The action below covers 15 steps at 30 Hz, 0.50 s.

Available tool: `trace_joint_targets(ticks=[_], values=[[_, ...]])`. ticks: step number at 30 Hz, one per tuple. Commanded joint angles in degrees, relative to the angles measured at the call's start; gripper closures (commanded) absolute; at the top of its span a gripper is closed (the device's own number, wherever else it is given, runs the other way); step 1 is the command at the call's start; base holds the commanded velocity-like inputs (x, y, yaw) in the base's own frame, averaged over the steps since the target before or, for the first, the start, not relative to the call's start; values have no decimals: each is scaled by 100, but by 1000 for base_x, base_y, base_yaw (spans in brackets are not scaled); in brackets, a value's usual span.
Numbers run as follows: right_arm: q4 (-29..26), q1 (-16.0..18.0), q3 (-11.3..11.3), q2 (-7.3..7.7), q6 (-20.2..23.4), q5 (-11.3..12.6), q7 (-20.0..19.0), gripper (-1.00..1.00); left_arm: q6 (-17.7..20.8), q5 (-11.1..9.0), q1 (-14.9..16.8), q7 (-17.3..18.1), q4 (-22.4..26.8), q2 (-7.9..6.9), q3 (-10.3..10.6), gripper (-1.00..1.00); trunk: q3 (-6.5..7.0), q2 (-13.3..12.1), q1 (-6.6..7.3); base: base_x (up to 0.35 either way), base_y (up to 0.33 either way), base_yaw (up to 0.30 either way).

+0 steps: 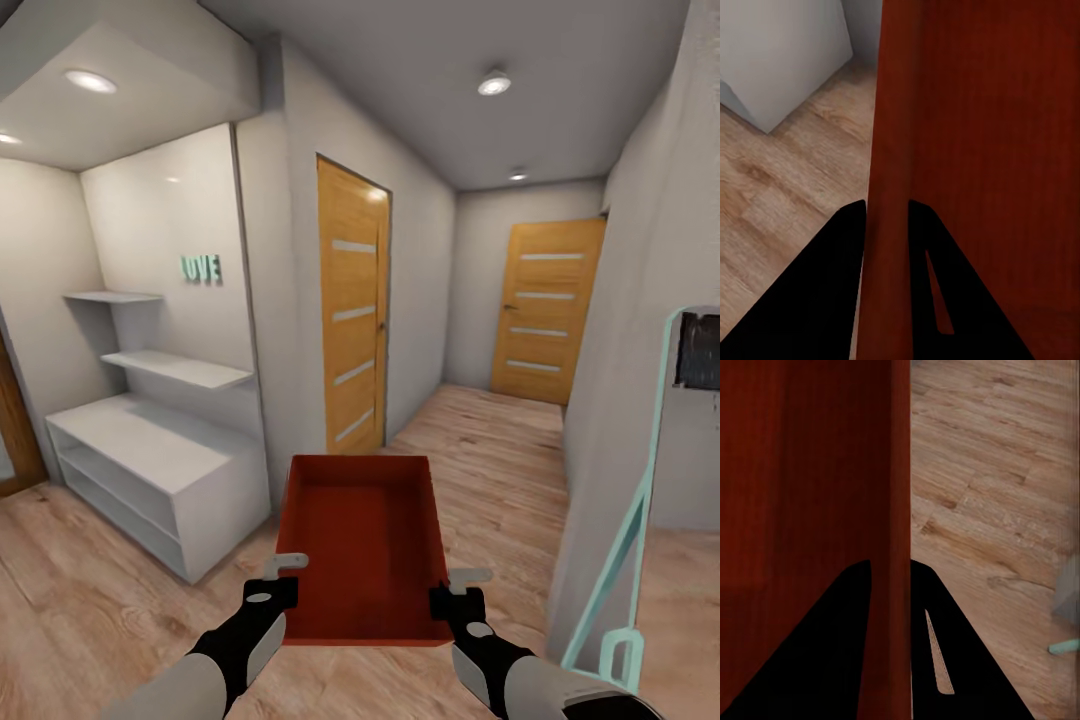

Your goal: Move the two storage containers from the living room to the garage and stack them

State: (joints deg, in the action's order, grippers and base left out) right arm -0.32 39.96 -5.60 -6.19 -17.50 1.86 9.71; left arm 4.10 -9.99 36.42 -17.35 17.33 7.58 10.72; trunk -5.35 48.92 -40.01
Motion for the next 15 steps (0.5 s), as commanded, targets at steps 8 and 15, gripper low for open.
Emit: trace_joint_targets(ticks=[8,15], values=[[6,3,314,-5,10,-81,-22,100,-128,103,5,-83,34,-11,-492,100,-9,7,-4,322,160,-284],[6,3,314,-5,12,-81,-22,100,-128,103,5,-84,34,-11,-492,100,-9,7,-4,322,162,-285]])
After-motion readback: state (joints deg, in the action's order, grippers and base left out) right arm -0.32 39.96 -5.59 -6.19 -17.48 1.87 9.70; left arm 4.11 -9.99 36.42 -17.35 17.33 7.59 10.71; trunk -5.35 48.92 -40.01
